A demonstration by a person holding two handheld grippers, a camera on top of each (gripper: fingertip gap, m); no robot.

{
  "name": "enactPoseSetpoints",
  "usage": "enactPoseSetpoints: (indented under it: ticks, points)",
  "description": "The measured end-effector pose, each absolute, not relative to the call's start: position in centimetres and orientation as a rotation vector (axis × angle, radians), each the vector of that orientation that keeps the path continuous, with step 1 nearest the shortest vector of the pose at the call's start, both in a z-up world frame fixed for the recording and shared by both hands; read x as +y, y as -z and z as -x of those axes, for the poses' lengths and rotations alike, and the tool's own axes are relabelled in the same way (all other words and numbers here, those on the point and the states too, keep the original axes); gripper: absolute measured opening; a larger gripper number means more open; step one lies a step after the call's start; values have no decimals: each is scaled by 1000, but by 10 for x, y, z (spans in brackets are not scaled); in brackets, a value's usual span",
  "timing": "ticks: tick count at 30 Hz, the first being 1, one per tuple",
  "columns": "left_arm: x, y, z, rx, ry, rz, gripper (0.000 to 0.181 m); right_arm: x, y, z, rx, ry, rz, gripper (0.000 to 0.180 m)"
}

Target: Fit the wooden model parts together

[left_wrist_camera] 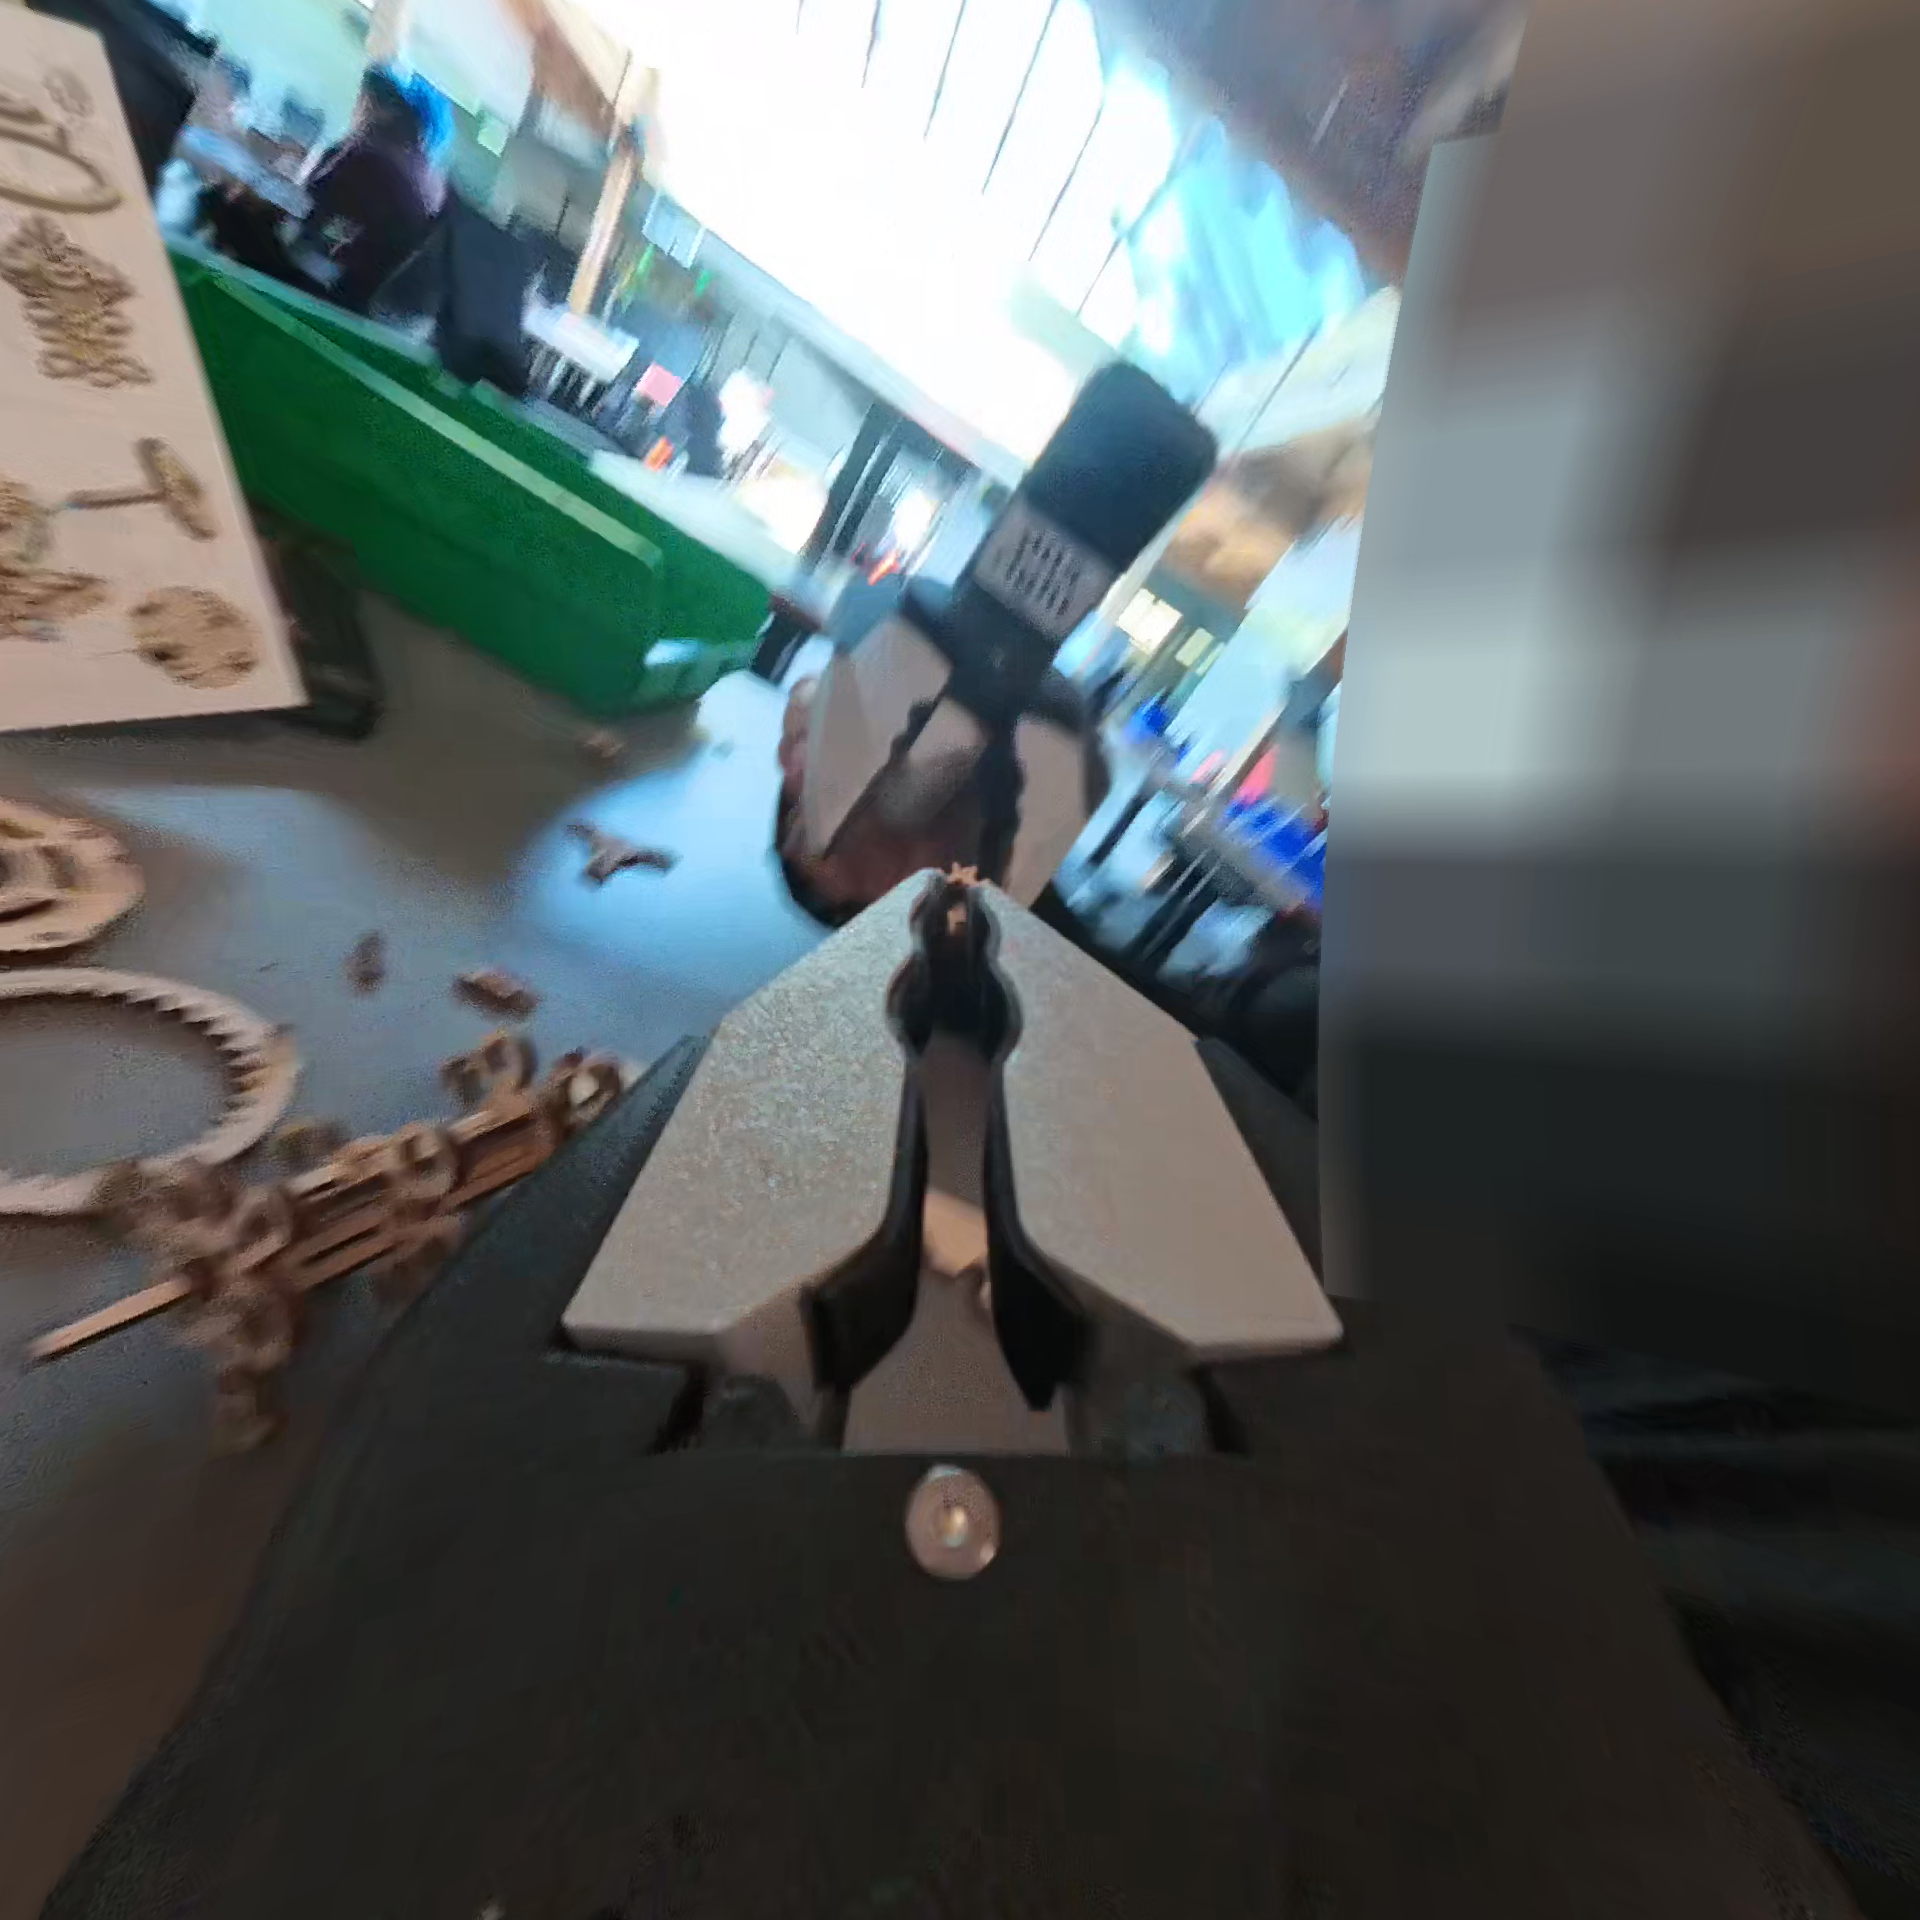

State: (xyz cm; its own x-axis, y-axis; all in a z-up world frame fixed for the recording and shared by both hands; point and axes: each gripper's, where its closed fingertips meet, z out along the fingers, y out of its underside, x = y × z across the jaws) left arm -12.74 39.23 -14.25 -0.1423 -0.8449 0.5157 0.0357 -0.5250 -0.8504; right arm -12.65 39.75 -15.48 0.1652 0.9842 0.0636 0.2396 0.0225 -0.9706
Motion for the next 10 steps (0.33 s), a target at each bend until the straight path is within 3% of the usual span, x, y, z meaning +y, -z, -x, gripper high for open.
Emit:
enactPoseSetpoints:
  ticks: [1,7,10]
  points:
    - [393,154,128,1040,1582,1534,0,398,157,125,-1271,-941,1437,30]
    - [392,233,139,1622,729,1749,0,396,173,124,-1276,-1107,1550,30]
    - [382,245,136,1769,675,1788,0,389,196,126,-1384,-1127,1623,2]
